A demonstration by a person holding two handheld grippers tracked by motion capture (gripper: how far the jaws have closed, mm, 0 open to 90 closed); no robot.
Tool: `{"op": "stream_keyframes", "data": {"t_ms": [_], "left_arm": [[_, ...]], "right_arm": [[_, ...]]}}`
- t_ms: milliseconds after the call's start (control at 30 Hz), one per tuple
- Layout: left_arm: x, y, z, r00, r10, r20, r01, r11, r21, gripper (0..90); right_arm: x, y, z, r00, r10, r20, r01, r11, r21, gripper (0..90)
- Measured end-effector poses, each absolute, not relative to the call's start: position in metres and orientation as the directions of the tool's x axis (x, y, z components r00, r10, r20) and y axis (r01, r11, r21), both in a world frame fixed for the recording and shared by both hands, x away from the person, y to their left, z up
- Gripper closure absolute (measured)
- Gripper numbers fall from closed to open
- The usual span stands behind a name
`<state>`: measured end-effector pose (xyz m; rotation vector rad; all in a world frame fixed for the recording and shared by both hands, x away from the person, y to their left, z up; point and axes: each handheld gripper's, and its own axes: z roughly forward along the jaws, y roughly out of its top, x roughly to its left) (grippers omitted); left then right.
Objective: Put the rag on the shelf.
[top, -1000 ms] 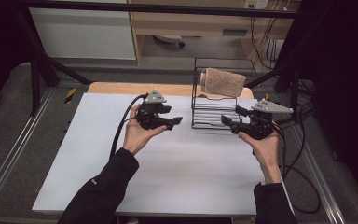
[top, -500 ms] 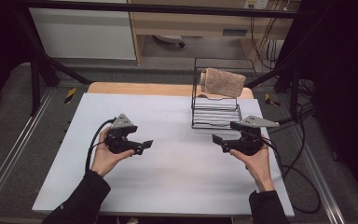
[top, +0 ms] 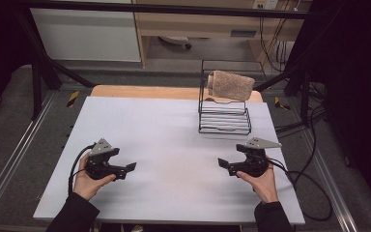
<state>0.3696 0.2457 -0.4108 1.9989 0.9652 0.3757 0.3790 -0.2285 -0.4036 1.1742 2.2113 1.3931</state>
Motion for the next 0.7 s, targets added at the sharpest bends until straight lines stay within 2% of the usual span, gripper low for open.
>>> {"op": "stream_keyframes", "data": {"t_ms": [333, 533, 700], "left_arm": [[0.356, 0.262, -0.432, 0.648, 0.758, -0.075, 0.501, -0.350, 0.791, 10.1], [0.352, 0.268, -0.440, 0.645, 0.760, -0.080, 0.506, -0.346, 0.790, 10.0], [0.351, 0.271, -0.445, 0.643, 0.761, -0.085, 0.514, -0.347, 0.785, 9.8]], "right_arm": [[0.365, -0.243, -0.436, -0.624, 0.752, 0.212, 0.545, 0.224, 0.808, 0.4], [0.356, -0.252, -0.445, -0.644, 0.740, 0.194, 0.526, 0.244, 0.815, 0.4], [0.354, -0.255, -0.450, -0.635, 0.743, 0.212, 0.549, 0.241, 0.801, 0.4]]}}
